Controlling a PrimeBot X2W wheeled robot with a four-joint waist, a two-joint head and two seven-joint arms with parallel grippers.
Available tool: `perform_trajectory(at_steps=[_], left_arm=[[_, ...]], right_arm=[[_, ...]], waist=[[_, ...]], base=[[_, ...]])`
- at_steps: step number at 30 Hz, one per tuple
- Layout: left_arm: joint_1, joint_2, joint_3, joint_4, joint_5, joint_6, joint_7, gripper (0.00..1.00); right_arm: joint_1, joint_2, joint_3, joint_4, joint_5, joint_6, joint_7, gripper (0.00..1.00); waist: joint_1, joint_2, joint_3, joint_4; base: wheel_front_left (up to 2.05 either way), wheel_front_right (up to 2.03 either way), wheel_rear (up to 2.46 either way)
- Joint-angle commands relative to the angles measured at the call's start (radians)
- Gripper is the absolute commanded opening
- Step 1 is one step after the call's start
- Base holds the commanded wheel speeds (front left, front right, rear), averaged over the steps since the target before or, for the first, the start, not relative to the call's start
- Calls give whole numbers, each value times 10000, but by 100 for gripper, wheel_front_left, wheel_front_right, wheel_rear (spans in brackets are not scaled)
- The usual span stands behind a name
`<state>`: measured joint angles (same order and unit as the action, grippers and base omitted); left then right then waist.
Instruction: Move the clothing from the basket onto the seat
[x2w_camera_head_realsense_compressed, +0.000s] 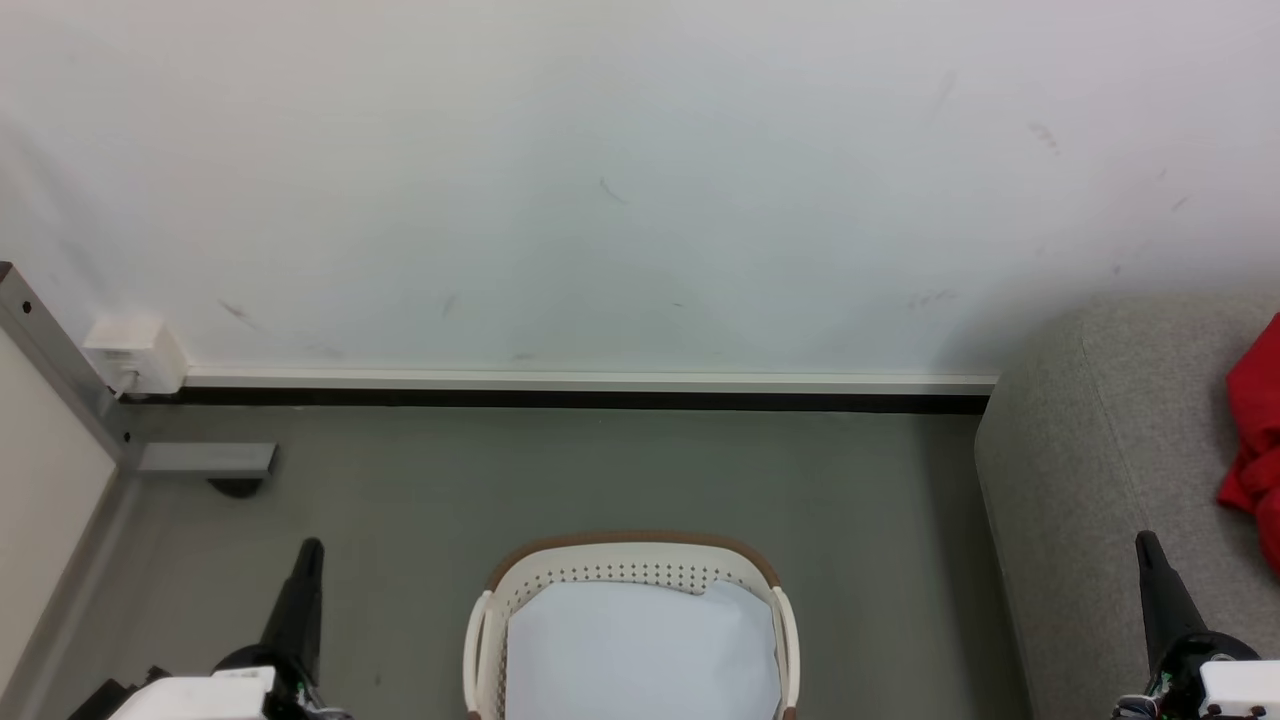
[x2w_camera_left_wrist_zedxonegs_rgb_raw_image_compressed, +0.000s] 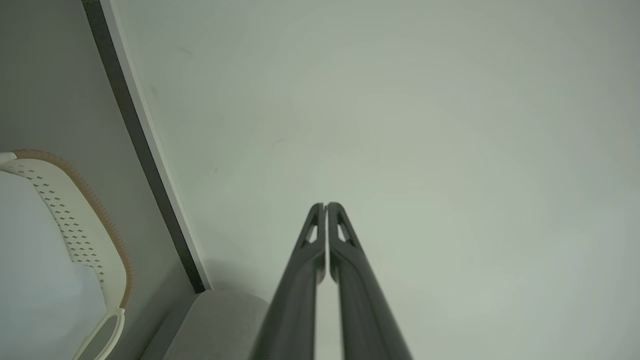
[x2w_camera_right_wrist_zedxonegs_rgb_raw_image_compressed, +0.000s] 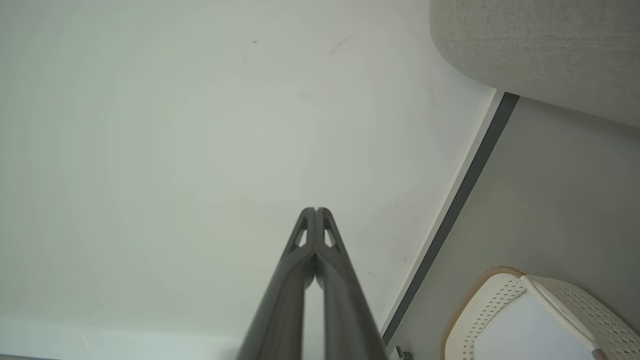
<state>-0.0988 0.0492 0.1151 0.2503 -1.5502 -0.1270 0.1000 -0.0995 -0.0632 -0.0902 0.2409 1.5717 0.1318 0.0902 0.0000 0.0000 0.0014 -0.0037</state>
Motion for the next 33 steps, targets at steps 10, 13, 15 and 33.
perform_trajectory(at_steps=[10,13,15,33], left_arm=[[-143,20,-11,-70,-685,-67,183,0],[-142,20,-10,-69,-685,-67,183,0],[-141,20,-11,-69,-685,-67,182,0],[-139,20,-12,-69,-687,-65,181,0]], right_arm=[[-135,59,-160,47,509,-21,182,0],[-135,64,-165,47,502,-21,187,0],[-136,67,-168,47,497,-21,188,0],[-140,90,-196,48,458,-21,198,0]], waist=[[0,0,17,37],[0,0,17,37],[0,0,17,37],[0,0,17,37]], base=[[0,0,0],[0,0,0],[0,0,0],[0,0,0]])
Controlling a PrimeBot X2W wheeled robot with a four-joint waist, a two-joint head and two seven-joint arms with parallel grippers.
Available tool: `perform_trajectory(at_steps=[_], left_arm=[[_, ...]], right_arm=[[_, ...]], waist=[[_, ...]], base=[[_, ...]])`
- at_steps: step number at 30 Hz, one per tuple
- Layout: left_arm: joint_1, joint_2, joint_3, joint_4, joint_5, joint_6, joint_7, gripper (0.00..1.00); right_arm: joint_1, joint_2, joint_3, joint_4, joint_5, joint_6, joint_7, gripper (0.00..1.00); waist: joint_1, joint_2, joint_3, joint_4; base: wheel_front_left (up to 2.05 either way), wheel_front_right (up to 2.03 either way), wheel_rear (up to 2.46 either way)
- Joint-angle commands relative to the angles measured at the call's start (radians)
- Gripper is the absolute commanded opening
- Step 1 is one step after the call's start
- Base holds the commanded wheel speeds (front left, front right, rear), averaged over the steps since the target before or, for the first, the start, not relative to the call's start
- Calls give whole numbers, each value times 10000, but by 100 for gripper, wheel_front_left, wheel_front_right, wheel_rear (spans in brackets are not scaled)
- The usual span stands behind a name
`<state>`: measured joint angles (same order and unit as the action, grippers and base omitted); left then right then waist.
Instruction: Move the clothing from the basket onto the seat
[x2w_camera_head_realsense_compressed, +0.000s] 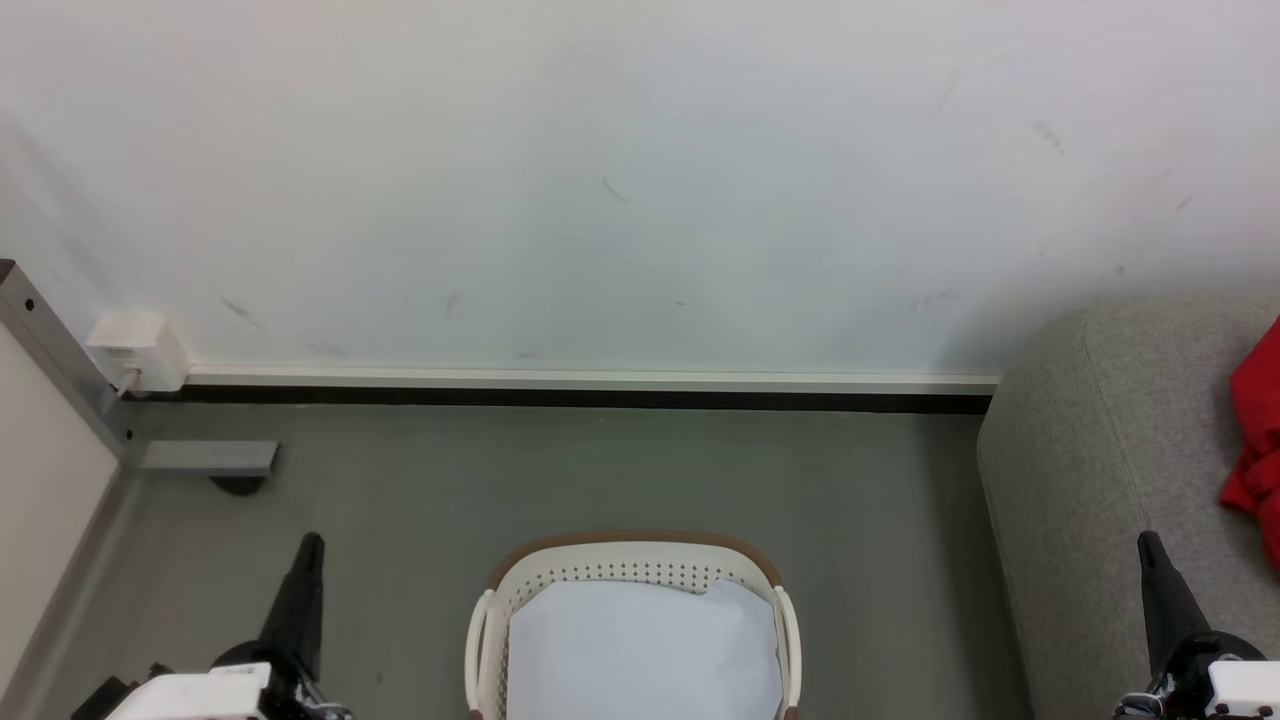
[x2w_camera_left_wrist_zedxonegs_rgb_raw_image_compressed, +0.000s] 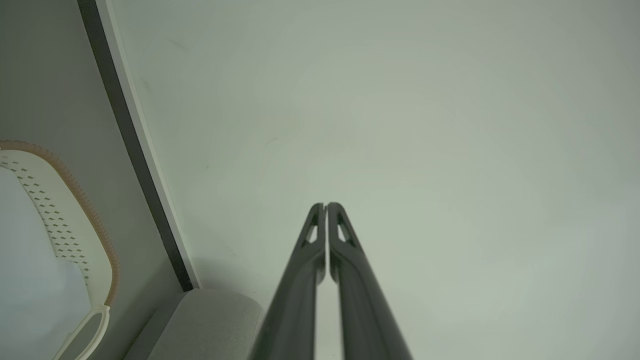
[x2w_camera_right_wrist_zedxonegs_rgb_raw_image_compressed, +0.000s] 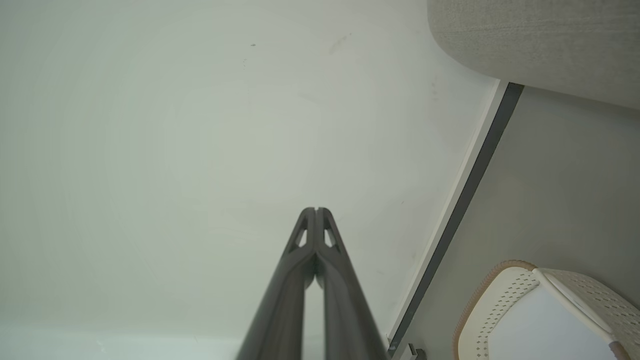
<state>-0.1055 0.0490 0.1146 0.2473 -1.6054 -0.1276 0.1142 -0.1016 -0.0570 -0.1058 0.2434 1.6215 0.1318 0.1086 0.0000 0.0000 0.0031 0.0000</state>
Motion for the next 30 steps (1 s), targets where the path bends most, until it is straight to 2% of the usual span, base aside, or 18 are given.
perform_trajectory(at_steps=[1,30], left_arm=[[-72,22,-7,-38,-135,-60,39,0],[-71,22,-7,-40,-137,-52,37,0]], right_arm=[[-118,29,-41,23,-41,-21,16,0],[-123,48,-76,25,-79,-21,30,0]], waist=[[0,0,0,0],[0,0,0,0]], base=[[0,0,0],[0,0,0]])
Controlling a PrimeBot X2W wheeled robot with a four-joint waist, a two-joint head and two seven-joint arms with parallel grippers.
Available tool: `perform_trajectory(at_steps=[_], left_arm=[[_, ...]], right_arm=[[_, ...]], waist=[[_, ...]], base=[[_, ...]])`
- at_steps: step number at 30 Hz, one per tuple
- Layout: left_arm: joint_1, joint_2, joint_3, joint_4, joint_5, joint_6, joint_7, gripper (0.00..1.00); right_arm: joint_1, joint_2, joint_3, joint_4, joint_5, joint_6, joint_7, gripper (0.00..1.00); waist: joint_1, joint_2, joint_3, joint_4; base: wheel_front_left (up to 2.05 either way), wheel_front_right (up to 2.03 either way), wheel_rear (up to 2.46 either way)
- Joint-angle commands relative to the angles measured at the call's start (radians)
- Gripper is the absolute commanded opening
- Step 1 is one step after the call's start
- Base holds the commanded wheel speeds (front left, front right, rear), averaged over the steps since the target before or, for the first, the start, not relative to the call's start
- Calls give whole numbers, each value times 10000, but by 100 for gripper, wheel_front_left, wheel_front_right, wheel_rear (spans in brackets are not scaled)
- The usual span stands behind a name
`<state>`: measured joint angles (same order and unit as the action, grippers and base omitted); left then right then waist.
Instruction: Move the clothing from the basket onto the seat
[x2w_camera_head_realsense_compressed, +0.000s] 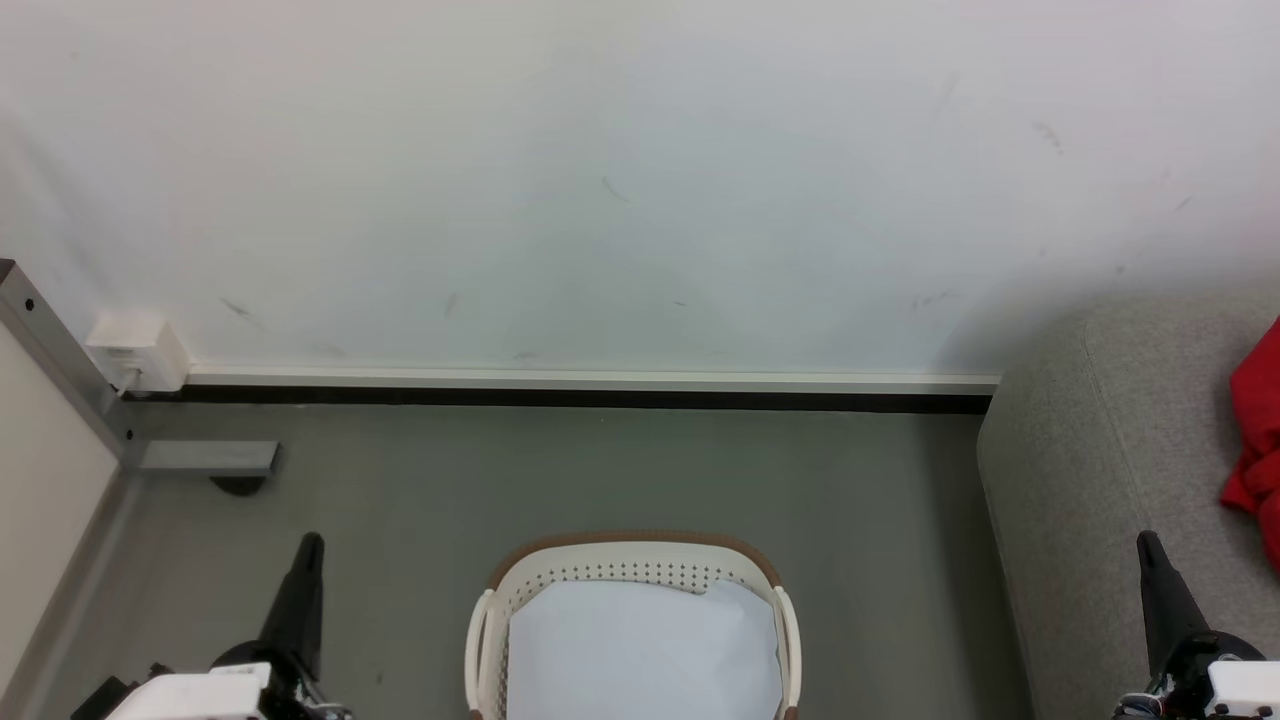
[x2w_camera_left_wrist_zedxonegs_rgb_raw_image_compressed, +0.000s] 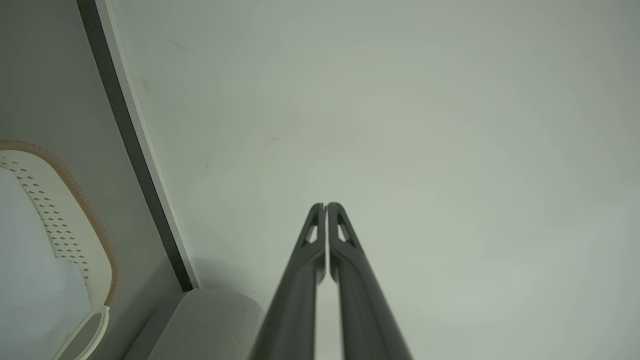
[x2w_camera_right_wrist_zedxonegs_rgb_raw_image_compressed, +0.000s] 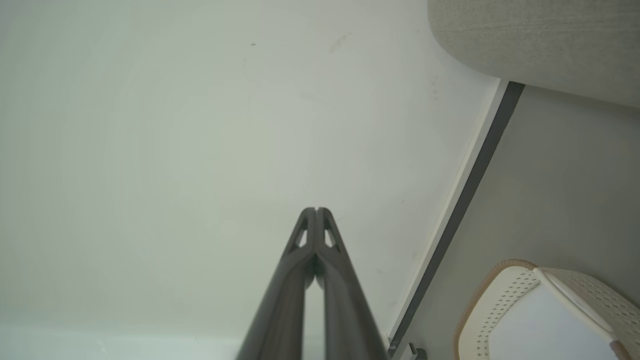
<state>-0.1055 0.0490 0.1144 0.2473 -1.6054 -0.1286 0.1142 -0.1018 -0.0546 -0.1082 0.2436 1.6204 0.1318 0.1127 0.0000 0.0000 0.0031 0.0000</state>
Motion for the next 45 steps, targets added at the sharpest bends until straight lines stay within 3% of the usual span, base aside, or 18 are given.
perform_trajectory(at_steps=[1,45], left_arm=[[-71,22,-6,-40,-137,-43,37,0],[-70,22,-8,-41,-138,-43,35,0]], right_arm=[[-121,24,-53,23,-69,-21,-9,0],[-126,43,-78,25,-98,-21,25,0]], waist=[[0,0,0,0],[0,0,0,0]], base=[[0,0,0],[0,0,0]])
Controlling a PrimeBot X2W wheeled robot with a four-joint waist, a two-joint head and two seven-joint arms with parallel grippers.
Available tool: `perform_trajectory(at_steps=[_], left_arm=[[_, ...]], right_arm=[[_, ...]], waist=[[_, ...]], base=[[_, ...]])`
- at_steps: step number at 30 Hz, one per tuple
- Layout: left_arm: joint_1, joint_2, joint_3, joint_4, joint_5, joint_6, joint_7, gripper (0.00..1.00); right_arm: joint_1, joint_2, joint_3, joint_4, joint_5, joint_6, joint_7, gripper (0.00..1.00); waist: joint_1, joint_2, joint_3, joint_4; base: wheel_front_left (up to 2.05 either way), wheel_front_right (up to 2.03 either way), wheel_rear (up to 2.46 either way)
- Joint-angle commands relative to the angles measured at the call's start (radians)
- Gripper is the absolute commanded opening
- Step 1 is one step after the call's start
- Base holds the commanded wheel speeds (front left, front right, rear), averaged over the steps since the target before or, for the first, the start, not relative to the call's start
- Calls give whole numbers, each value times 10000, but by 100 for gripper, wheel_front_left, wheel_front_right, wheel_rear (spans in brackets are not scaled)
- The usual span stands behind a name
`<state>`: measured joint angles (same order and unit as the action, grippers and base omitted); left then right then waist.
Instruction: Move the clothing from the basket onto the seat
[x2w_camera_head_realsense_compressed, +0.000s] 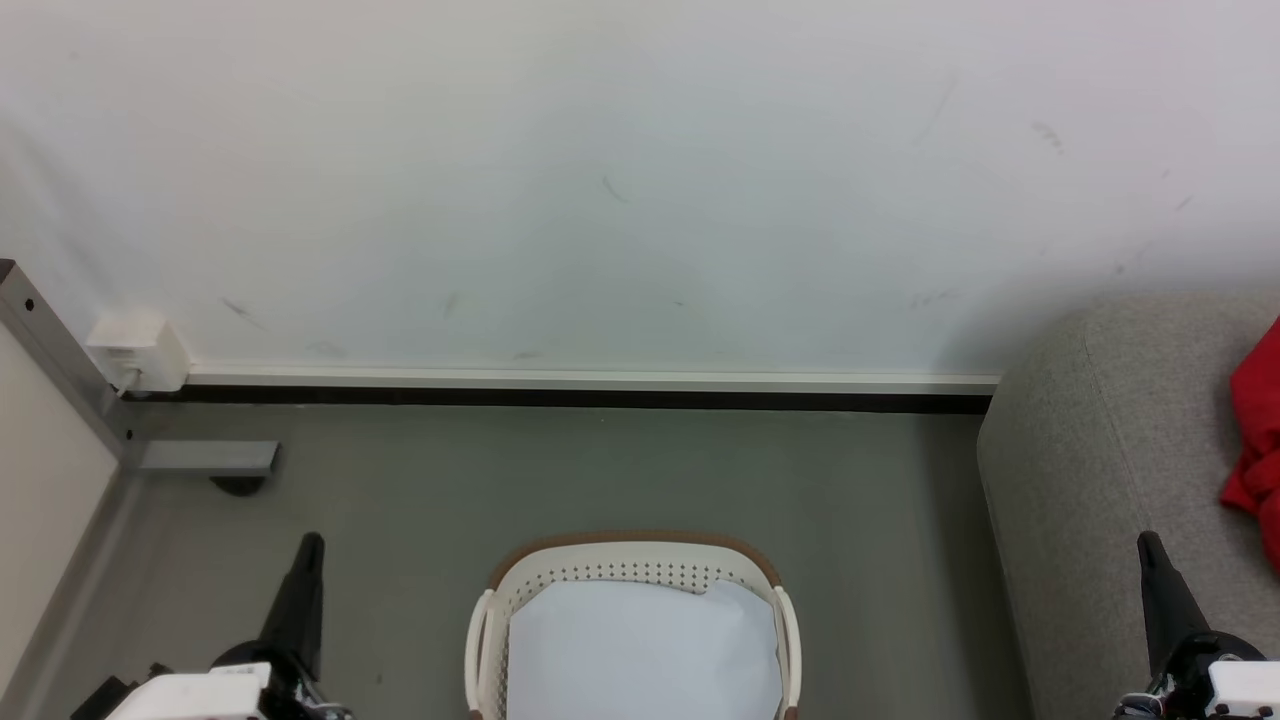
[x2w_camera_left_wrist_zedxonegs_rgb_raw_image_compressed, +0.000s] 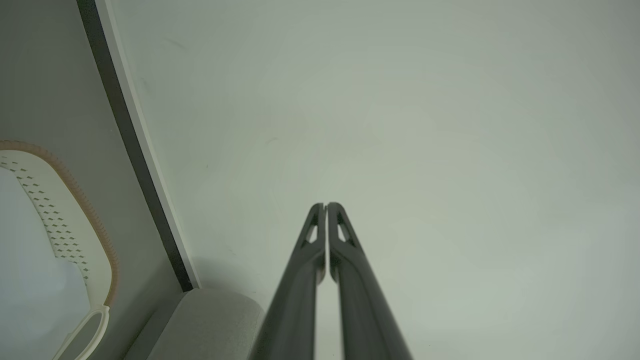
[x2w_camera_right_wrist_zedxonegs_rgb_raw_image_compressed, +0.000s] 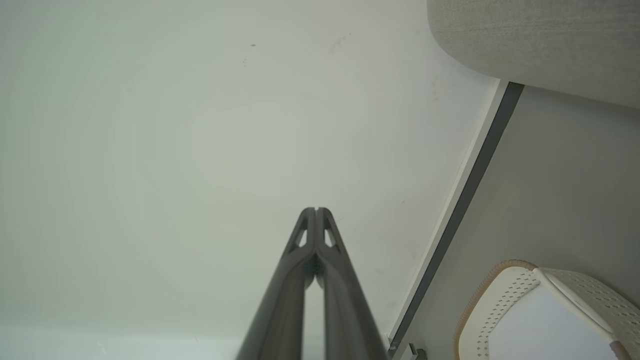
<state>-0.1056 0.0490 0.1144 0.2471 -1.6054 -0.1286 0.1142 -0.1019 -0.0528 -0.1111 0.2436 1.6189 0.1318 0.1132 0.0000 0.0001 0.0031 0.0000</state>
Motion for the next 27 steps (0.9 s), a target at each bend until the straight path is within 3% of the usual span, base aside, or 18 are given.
perform_trajectory(at_steps=[1,27], left_arm=[[-69,22,-8,-39,-138,-43,35,0],[-69,22,-9,-40,-139,-43,35,0]], right_arm=[[-125,27,-50,25,-82,-21,20,0],[-126,32,-60,26,-89,-21,33,0]], waist=[[0,-1,0,0],[0,-1,0,0]], base=[[0,0,0],[0,0,0]])
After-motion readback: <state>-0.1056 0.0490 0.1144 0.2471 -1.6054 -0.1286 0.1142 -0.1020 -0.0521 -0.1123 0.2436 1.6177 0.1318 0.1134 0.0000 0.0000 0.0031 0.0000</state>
